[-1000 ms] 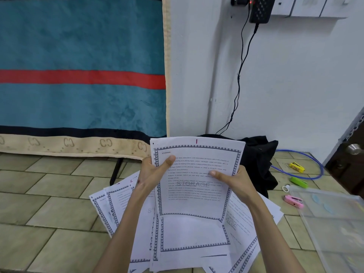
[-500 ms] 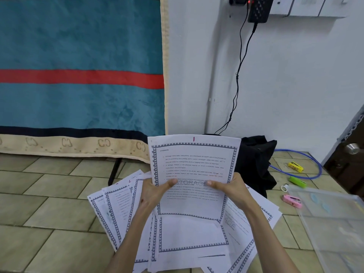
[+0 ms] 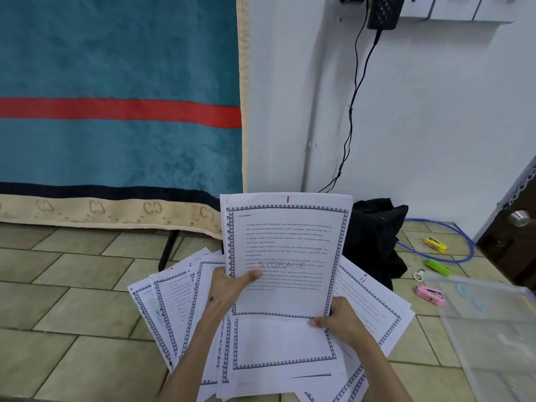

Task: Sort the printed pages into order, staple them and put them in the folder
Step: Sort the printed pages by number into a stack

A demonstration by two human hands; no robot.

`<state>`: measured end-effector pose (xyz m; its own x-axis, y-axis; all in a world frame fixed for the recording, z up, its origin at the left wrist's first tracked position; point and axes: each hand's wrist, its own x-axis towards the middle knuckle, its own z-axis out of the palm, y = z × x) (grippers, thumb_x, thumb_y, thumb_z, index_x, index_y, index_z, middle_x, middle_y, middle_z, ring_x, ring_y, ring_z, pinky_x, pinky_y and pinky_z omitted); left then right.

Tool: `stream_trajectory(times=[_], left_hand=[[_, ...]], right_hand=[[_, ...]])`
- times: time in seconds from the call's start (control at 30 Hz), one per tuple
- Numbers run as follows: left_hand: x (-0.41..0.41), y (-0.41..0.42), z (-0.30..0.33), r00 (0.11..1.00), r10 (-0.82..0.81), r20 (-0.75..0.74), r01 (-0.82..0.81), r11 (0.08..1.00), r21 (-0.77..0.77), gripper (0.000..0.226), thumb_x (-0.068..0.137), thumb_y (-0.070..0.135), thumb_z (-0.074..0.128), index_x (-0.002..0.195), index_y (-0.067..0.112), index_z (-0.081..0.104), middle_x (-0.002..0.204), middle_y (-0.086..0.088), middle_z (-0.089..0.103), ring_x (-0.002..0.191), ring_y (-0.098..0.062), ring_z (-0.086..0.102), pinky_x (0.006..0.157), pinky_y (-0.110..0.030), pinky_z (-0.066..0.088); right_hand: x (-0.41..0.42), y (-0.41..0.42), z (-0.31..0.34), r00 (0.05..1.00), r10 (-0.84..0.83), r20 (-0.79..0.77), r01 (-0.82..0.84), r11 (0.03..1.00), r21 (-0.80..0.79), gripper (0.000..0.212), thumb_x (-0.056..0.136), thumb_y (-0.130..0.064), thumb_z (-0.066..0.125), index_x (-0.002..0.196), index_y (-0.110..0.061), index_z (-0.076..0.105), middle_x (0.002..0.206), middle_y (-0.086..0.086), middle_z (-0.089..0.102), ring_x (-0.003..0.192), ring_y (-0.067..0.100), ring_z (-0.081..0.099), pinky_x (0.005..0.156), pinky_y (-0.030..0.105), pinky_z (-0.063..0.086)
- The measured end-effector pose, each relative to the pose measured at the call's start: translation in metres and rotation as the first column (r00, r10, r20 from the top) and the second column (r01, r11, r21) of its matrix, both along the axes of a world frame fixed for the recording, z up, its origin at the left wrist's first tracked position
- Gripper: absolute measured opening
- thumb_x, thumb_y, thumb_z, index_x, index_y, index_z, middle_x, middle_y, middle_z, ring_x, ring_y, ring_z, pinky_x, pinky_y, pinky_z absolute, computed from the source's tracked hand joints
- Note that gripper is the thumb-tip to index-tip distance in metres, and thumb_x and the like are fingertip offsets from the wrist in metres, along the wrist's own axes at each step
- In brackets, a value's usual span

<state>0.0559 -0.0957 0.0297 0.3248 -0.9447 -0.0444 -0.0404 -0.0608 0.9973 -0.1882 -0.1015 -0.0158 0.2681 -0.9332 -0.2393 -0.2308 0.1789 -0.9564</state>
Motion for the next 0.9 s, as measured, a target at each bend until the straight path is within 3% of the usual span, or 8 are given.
stream_trajectory(times=[0.07,0.2,0.37,0.5,0.57,0.67,0.8,0.9], left_hand=[[0.000,-0.002,-0.003,1.000,-0.006,0.006,0.006,1.000,0.021,0.027,0.061,0.018,0.085,0.076,0.025,0.064,0.071,0.015,0.068,0.085,-0.021,0.066,0.078,-0.033,0.056],[-0.001,-0.001,-0.004,1.000,-0.007,-0.006,0.007,1.000,0.021,0.027,0.064,0.012,0.084,0.071,0.026,0.062,0.050,0.026,0.062,0.069,0.000,0.061,0.058,-0.012,0.049],[0.004,-0.004,-0.011,0.999,0.043,-0.006,-0.042,0.997,0.063,0.039,0.057,0.022,0.088,0.087,0.012,0.065,0.074,0.010,0.067,0.077,-0.011,0.064,0.067,-0.024,0.052],[0.005,-0.004,-0.011,1.000,0.001,-0.023,0.001,0.998,0.060,0.070,0.043,0.039,0.089,0.100,0.006,0.063,0.082,0.007,0.068,0.087,-0.019,0.066,0.078,-0.032,0.055],[0.003,-0.002,-0.008,0.999,-0.033,-0.017,0.034,0.998,0.044,0.059,0.043,0.040,0.088,0.091,0.014,0.066,0.079,0.011,0.068,0.084,-0.015,0.066,0.075,-0.028,0.055],[0.001,0.002,-0.003,0.998,-0.064,0.007,0.064,0.998,0.017,0.028,0.061,0.020,0.084,0.082,0.023,0.066,0.078,0.013,0.067,0.082,-0.012,0.065,0.074,-0.024,0.055],[-0.001,0.005,0.000,0.998,-0.067,-0.020,0.067,0.998,0.004,0.026,0.066,0.017,0.082,0.084,0.023,0.064,0.080,0.012,0.066,0.083,-0.013,0.064,0.082,-0.031,0.053],[0.001,0.007,0.000,0.996,-0.092,-0.020,0.092,0.996,0.018,0.043,0.058,0.032,0.085,0.094,0.017,0.065,0.085,0.009,0.068,0.093,-0.019,0.066,0.086,-0.036,0.054]], right_hand=[[0.000,-0.001,-0.005,0.998,-0.044,0.036,0.044,0.999,-0.002,0.028,0.070,0.018,0.070,0.082,-0.007,0.072,0.082,0.001,0.076,0.075,0.014,0.073,0.061,0.023,0.056],[0.001,-0.002,-0.011,0.993,-0.093,0.067,0.094,0.995,-0.014,0.021,0.068,0.014,0.074,0.082,-0.003,0.073,0.089,0.009,0.075,0.078,0.023,0.073,0.062,0.028,0.057],[0.002,-0.006,0.023,0.999,0.040,-0.007,-0.040,0.995,-0.089,0.034,0.064,0.001,0.082,0.089,-0.020,0.071,0.085,-0.015,0.075,0.082,0.004,0.071,0.066,0.015,0.053],[0.009,-0.015,0.078,0.976,-0.072,0.206,0.121,0.964,-0.237,0.029,0.066,-0.015,0.079,0.094,-0.014,0.072,0.093,-0.003,0.076,0.087,0.014,0.072,0.070,0.023,0.056],[0.013,-0.019,0.101,0.952,-0.087,0.295,0.177,0.939,-0.294,0.029,0.069,-0.013,0.076,0.096,-0.006,0.071,0.095,0.002,0.075,0.086,0.016,0.072,0.070,0.024,0.056],[0.019,-0.022,0.120,0.950,-0.056,0.308,0.159,0.934,-0.320,0.024,0.070,-0.008,0.077,0.094,-0.007,0.072,0.093,0.002,0.076,0.085,0.017,0.073,0.068,0.024,0.057],[0.023,-0.022,0.113,0.953,-0.073,0.295,0.165,0.940,-0.300,0.023,0.067,-0.010,0.078,0.089,-0.012,0.072,0.090,0.000,0.076,0.086,0.020,0.073,0.070,0.027,0.058],[0.022,-0.021,0.111,0.948,-0.089,0.305,0.182,0.938,-0.295,0.019,0.071,-0.005,0.077,0.088,-0.013,0.072,0.089,0.000,0.076,0.085,0.020,0.073,0.070,0.028,0.058]])
